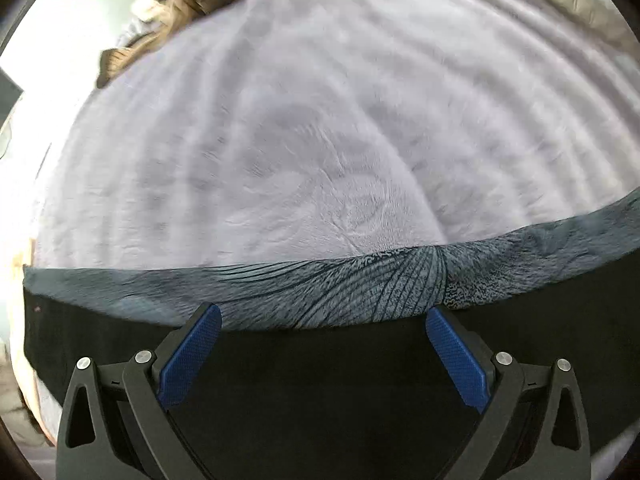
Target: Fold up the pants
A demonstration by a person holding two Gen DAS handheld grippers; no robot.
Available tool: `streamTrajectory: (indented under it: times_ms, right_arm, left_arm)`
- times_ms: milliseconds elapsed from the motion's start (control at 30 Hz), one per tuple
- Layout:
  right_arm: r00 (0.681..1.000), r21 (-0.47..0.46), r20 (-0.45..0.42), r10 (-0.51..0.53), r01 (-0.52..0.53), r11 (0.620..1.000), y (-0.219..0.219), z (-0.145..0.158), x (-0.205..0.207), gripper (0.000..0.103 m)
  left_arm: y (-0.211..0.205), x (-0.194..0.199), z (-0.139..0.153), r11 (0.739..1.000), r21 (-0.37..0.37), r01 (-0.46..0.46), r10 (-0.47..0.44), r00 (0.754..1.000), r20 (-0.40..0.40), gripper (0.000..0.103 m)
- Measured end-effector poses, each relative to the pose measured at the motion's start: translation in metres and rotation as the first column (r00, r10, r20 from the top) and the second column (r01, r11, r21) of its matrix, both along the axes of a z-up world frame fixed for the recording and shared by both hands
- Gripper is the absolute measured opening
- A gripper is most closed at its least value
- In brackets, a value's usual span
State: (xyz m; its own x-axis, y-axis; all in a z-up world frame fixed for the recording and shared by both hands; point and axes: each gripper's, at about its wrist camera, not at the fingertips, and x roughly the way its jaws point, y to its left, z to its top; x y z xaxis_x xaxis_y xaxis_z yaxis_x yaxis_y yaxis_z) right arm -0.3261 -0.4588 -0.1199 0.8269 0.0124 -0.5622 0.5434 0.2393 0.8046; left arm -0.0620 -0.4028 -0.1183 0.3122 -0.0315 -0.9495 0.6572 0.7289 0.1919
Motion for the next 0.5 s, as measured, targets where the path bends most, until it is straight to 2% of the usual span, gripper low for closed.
streamTrajectory:
  times_ms: [33,100,133,233,300,500]
  right_arm:
    - [1.0,-0.006,0.002,0.003,-0.003,1.0,0.001,0.001,0.002,0.014]
    - [1.0,-0.013,-0.01,0.022,-0.022,1.0,0.002,0.002,0.009,0.013]
    - [0.999,-0.026,-0.019,0.025,-0.026,0.999,0.003,0.003,0.01,0.013]
    - [1.0,-0.046,-0.01,0.027,-0.028,0.999,0.002,0.012,0.011,0.013]
    - [0.999,-0.07,-0.012,0.039,-0.04,0.997,0.006,0.022,0.012,0.013]
    - [0.992,-0.2,-0.051,0.115,-0.123,0.972,0.031,0.072,0.038,0.013]
  left_arm:
    - [-0.006,-0.001,-0.012,1.0,0.015,0.017,-0.017,1.0,0.008,0.103]
    - [-0.008,-0.009,-0.013,0.997,0.023,0.067,-0.068,0.996,0.062,0.103]
    - [-0.009,-0.01,-0.01,0.997,0.024,0.075,-0.077,0.995,0.063,0.103]
    - [0.001,-0.007,0.004,0.998,-0.023,0.056,-0.055,0.998,0.013,0.103]
    - [0.015,-0.008,0.016,0.998,-0.043,0.051,-0.051,0.999,0.015,0.103]
    - [0.049,0.013,0.035,0.993,-0.113,0.039,-0.041,0.999,-0.02,0.103]
